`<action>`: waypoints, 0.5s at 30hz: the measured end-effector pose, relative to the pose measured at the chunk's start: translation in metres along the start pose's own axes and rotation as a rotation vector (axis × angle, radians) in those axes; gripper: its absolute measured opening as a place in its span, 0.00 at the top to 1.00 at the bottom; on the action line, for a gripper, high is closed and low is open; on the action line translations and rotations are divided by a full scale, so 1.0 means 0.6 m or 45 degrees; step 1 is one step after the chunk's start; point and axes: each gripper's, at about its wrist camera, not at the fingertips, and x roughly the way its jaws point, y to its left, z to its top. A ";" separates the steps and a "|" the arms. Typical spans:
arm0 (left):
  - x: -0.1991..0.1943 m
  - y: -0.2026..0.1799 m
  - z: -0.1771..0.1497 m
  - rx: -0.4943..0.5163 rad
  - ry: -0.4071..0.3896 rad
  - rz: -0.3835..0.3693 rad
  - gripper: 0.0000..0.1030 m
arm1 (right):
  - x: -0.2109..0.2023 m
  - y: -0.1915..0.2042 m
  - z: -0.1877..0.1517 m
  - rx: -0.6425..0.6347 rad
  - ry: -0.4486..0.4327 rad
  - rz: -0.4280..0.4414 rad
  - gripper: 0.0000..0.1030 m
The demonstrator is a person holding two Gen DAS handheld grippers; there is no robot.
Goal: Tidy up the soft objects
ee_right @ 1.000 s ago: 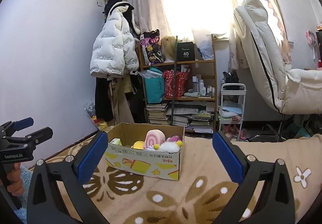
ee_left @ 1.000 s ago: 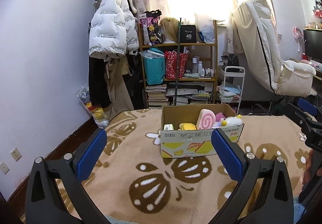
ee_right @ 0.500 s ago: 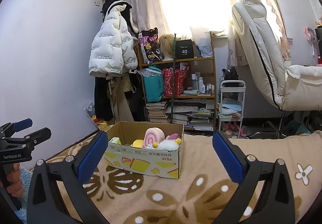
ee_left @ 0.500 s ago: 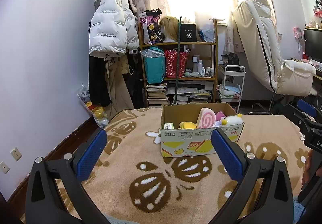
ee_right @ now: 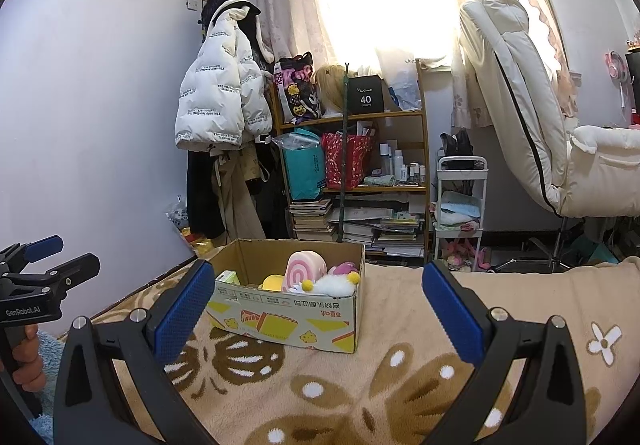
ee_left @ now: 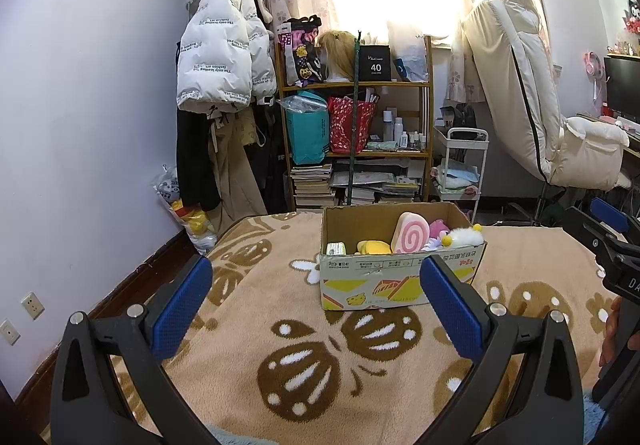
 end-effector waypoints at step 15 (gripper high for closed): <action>0.003 0.001 -0.003 0.002 0.007 -0.001 0.01 | 0.001 -0.005 -0.016 0.001 0.002 -0.005 0.00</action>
